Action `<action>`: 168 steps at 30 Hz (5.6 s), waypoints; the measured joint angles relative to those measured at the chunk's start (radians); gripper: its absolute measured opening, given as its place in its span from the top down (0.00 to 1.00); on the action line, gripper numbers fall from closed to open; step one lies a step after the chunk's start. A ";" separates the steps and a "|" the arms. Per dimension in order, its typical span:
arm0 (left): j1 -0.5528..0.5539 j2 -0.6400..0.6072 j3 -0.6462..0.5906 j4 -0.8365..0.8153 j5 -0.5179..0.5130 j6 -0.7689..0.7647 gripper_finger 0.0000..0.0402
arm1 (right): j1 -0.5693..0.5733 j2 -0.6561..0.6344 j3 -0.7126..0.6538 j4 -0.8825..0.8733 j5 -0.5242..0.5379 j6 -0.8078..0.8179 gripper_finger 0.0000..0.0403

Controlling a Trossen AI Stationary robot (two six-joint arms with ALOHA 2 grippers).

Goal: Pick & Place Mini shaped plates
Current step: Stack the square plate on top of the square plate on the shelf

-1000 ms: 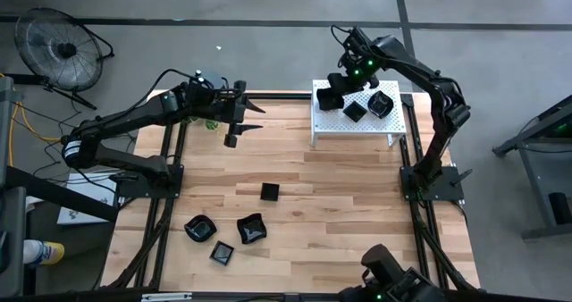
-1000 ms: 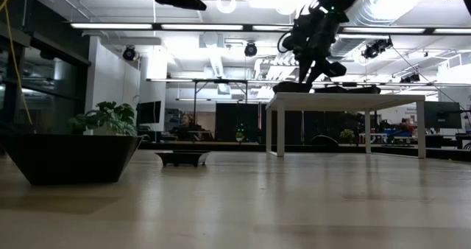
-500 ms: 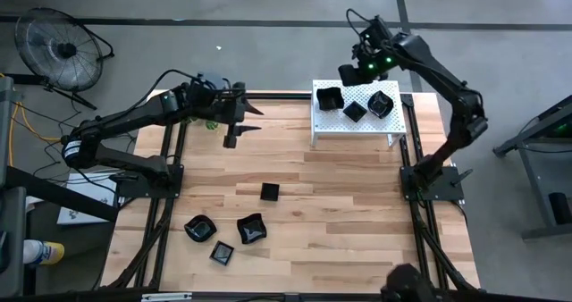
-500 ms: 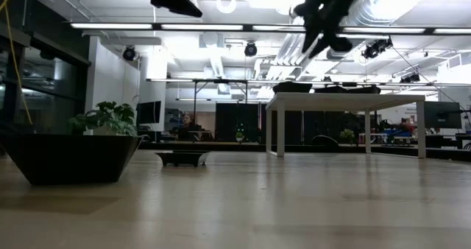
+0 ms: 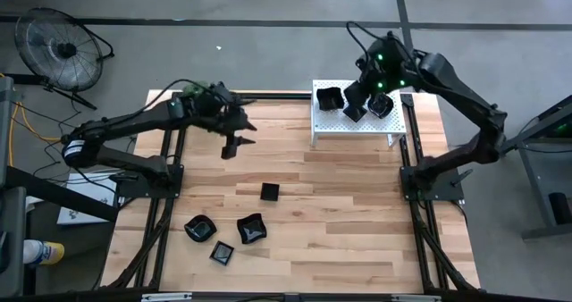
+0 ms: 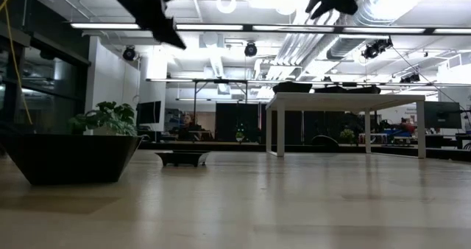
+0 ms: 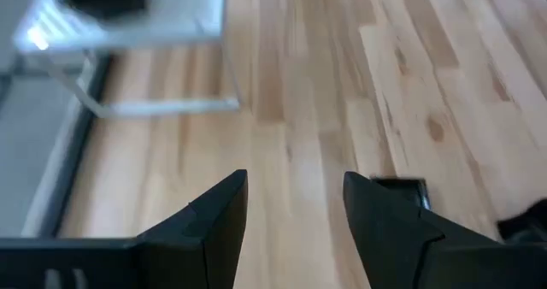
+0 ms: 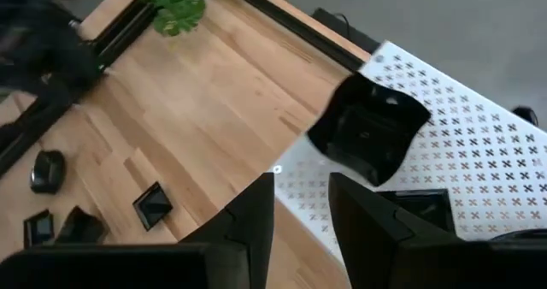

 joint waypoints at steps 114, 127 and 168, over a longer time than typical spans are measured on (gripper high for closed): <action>-0.499 0.524 -0.191 0.297 -0.347 -1.594 0.72 | 0.822 -0.134 0.000 -0.222 0.533 0.171 0.73; -0.499 0.526 -0.193 0.307 -0.354 -1.593 0.85 | 0.822 -0.134 0.000 -0.235 0.533 0.171 0.73; -0.499 0.526 -0.167 0.561 -0.410 -1.228 0.99 | 0.927 -0.324 -0.694 0.434 0.503 0.361 0.73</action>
